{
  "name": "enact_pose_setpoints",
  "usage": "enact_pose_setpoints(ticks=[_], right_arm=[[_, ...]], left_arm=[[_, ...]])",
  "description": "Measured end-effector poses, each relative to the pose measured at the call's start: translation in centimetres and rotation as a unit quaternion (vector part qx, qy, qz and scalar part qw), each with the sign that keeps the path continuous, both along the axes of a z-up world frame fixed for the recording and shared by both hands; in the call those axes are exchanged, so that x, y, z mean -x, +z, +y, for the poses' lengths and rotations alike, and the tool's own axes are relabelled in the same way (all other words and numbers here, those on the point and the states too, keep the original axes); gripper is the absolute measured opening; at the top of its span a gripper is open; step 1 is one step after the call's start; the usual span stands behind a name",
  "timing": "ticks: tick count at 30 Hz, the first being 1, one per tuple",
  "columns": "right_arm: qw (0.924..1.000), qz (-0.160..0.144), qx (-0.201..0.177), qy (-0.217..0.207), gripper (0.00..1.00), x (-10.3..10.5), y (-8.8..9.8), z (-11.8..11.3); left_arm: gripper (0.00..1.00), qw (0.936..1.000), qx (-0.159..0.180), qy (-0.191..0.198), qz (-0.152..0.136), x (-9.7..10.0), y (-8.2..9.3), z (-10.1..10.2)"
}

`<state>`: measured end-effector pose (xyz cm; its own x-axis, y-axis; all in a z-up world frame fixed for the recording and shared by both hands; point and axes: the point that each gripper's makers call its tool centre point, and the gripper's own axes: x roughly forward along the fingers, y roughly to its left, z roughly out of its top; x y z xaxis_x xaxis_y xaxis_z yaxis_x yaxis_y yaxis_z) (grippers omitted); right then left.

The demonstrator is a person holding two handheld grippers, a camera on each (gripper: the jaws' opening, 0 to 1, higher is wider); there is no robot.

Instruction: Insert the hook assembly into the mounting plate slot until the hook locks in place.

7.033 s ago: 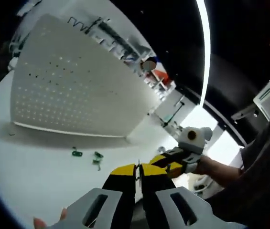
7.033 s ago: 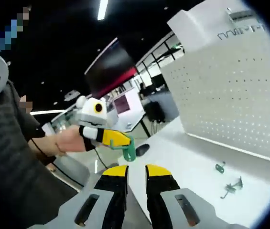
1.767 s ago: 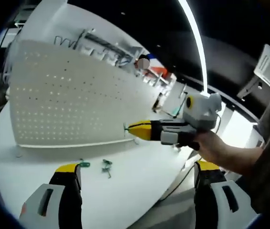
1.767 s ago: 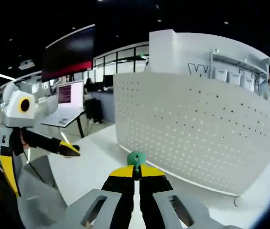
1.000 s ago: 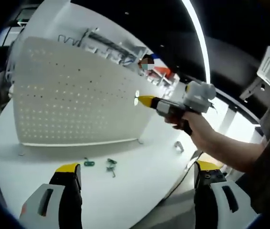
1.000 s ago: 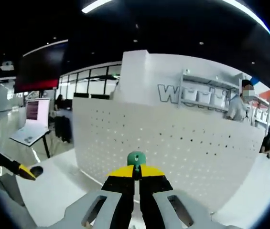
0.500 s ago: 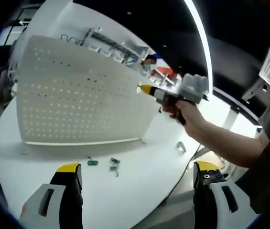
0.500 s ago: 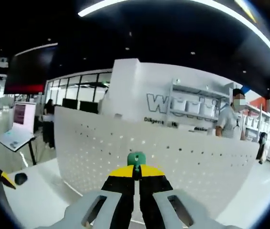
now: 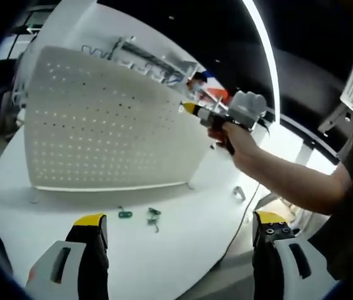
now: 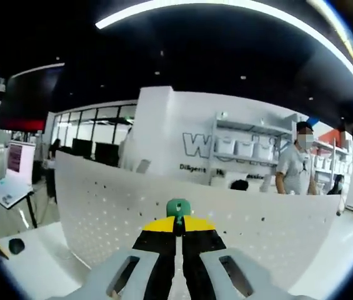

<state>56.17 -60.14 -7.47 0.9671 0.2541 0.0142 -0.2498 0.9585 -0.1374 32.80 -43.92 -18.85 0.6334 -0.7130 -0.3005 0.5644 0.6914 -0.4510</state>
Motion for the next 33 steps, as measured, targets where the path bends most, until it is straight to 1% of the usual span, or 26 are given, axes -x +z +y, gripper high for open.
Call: enact_pose_setpoints(ticks=[8, 15, 27, 33], right_arm=[[0.9999, -0.004, -0.007, -0.013, 0.00, -1.4, 0.0, -0.3], [0.9995, 0.001, -0.018, -0.024, 0.00, -2.5, -0.6, -0.7], [0.9990, 0.005, -0.030, -0.034, 0.00, -3.0, -1.4, -0.9], [0.9982, 0.009, -0.045, -0.039, 0.00, -3.2, -1.9, -0.9]], left_arm=[[0.97, 1.0000, 0.000, 0.005, 0.006, -0.1, -0.4, 0.3], [0.97, 0.9999, 0.000, 0.009, 0.006, -0.5, -0.5, 0.6], [0.97, 0.9999, -0.002, 0.011, 0.010, -0.8, -0.7, 0.8], [0.97, 0.9999, -0.002, 0.010, 0.010, -0.8, -0.7, 0.8]])
